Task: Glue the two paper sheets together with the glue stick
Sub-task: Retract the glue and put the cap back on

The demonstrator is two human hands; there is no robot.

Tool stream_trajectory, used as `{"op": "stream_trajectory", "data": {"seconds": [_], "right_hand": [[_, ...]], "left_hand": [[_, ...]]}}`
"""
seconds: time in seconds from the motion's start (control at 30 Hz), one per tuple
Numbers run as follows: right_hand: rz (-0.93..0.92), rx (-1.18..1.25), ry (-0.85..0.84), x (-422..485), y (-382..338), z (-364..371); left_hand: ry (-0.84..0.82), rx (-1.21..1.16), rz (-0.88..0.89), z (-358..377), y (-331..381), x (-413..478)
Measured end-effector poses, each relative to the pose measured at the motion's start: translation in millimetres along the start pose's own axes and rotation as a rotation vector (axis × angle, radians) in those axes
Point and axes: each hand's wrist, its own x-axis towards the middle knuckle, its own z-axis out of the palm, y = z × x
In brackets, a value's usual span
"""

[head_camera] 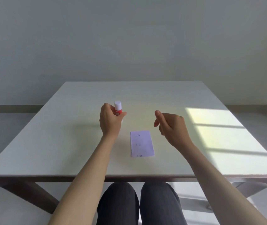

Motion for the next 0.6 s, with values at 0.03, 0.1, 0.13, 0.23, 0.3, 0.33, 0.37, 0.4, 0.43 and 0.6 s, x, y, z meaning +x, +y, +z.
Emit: {"op": "stream_trajectory", "data": {"seconds": [0.03, 0.1, 0.13, 0.23, 0.3, 0.33, 0.37, 0.4, 0.43, 0.6], "right_hand": [[-0.016, 0.007, 0.02, -1.2, 2.2, -2.3], [-0.038, 0.007, 0.039, -2.7, 7.2, -4.7], [-0.042, 0.003, 0.042, -3.2, 9.4, -5.5], [-0.059, 0.008, 0.047, -4.6, 14.3, -6.0], [-0.066, 0.02, 0.057, -6.0, 15.6, -5.4], [-0.067, 0.029, 0.054, -6.9, 15.5, -4.7], [-0.066, 0.043, 0.051, -7.3, 15.9, -3.8], [-0.067, 0.049, 0.048, -7.7, 15.9, -3.1], [-0.067, 0.054, 0.045, -8.1, 15.3, -2.3], [-0.062, 0.031, 0.034, -9.0, 18.1, 0.1]], "left_hand": [[0.003, 0.003, -0.011, 3.8, -4.1, 1.9], [0.006, 0.025, -0.015, 9.9, -11.2, 2.8], [0.009, 0.034, -0.015, 12.5, -14.1, 2.3], [0.017, 0.043, -0.024, 16.5, -20.4, 0.3], [0.019, 0.044, -0.027, 17.9, -24.0, -1.0], [0.021, 0.043, -0.022, 18.7, -26.3, -2.0], [0.021, 0.042, -0.024, 18.7, -27.8, -3.7], [0.027, 0.035, -0.019, 19.3, -29.6, -4.9], [0.031, 0.029, -0.02, 19.6, -30.1, -5.9], [-0.019, 0.013, -0.036, 21.6, -33.2, -9.1]]}}
